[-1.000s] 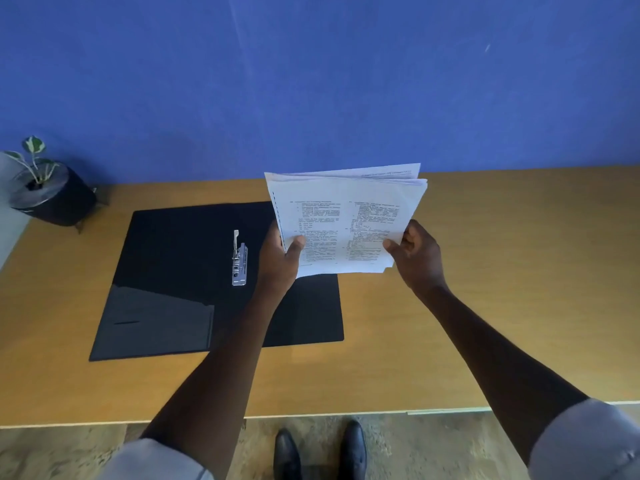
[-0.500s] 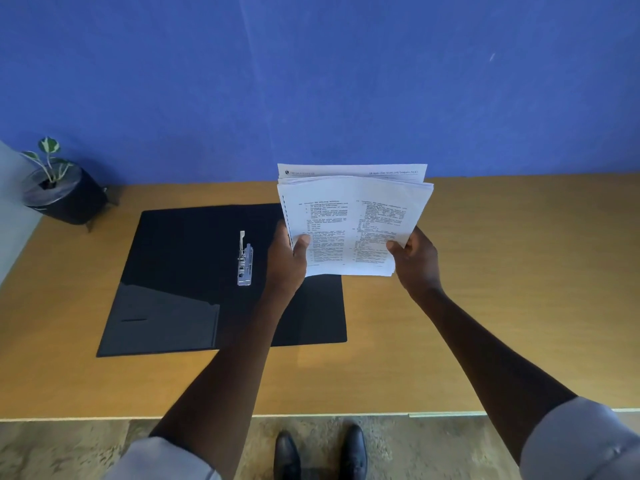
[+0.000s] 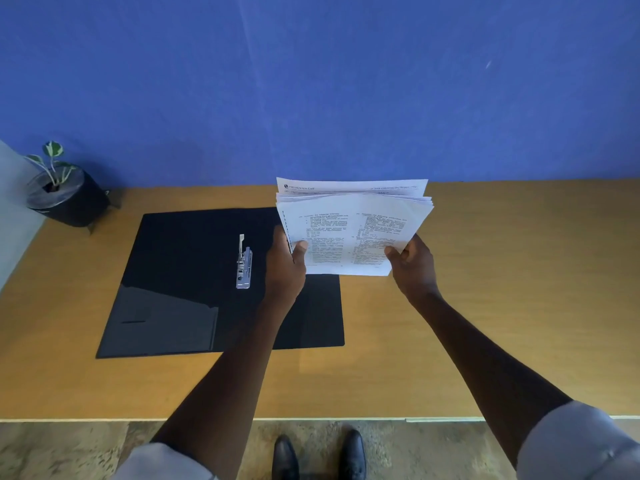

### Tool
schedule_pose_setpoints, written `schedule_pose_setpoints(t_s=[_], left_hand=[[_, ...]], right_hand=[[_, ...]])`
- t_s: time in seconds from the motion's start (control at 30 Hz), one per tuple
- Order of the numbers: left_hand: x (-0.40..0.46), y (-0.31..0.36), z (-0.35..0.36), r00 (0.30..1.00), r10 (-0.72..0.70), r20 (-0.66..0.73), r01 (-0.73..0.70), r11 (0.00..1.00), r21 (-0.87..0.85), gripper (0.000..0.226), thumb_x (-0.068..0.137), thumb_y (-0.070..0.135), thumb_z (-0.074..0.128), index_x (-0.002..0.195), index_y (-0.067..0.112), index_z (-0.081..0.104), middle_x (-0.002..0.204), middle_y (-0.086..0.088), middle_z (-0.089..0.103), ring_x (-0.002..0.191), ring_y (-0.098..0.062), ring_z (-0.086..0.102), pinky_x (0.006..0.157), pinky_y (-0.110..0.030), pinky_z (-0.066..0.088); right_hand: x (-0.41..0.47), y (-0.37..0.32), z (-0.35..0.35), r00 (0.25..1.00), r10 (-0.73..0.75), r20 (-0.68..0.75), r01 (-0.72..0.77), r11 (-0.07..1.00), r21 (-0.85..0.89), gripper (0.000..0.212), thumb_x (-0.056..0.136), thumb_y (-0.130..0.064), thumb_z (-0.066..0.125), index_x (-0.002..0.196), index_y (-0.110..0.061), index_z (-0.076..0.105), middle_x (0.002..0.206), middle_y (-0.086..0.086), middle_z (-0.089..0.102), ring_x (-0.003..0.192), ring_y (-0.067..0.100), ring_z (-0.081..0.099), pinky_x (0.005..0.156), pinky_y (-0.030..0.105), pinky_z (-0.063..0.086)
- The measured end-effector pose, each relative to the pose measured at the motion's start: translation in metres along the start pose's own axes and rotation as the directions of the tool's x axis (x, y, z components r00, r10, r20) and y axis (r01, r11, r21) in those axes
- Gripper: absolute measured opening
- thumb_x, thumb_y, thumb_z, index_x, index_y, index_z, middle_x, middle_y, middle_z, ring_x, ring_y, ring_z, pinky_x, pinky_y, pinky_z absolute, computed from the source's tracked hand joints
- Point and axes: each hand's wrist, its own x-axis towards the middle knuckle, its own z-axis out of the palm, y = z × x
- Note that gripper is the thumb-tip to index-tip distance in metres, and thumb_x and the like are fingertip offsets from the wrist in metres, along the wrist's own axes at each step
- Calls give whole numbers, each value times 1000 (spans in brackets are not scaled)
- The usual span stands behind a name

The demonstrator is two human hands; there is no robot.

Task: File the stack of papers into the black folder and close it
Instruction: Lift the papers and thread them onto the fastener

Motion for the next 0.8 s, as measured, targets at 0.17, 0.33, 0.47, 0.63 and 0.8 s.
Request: schedule_pose_setpoints(t_s=[0.17, 0.33, 0.47, 0.63, 0.8], left_hand=[[6, -9, -1, 1000, 24, -16, -22, 994, 109, 23, 99, 16, 50, 120, 10, 59, 105, 12, 62, 88, -5, 60, 64, 0, 40], [9, -10, -4, 996, 82, -34, -76, 987, 139, 20, 98, 18, 50, 113, 13, 61, 100, 13, 64, 83, 9, 60, 63, 0, 39], [7, -20, -2, 998, 64, 1, -63, 978, 198, 25, 99, 16, 51, 122, 10, 59, 105, 12, 62, 86, -5, 58, 65, 3, 38], [8, -24, -4, 998, 61, -5, -58, 968, 246, 19, 98, 18, 52, 113, 10, 63, 94, 15, 62, 76, 0, 58, 62, 0, 37], [8, -24, -2, 999, 37, 17, -41, 961, 275, 15, 99, 19, 52, 108, 13, 63, 87, 16, 61, 74, 8, 57, 59, -4, 39]], right_hand=[[4, 6, -1, 1000, -3, 15, 4, 998, -58, 29, 96, -9, 57, 124, -15, 63, 108, -10, 68, 97, 11, 64, 71, 9, 44], [5, 6, -3, 1000, -5, 11, 6, 997, -81, 28, 96, -8, 57, 122, -14, 65, 101, -15, 67, 88, -14, 60, 66, -3, 41], [3, 14, -3, 1000, 0, 31, 3, 994, -110, 28, 95, -8, 59, 123, -13, 65, 104, -13, 67, 85, -10, 62, 65, -3, 41], [5, 17, -4, 999, -9, 50, 15, 993, -121, 26, 97, -7, 58, 121, -10, 66, 102, -14, 67, 85, -15, 62, 67, -3, 41], [9, 19, -8, 997, -28, 73, 39, 987, -155, 27, 97, -7, 57, 123, -10, 66, 107, -10, 67, 90, 3, 62, 66, -4, 40]])
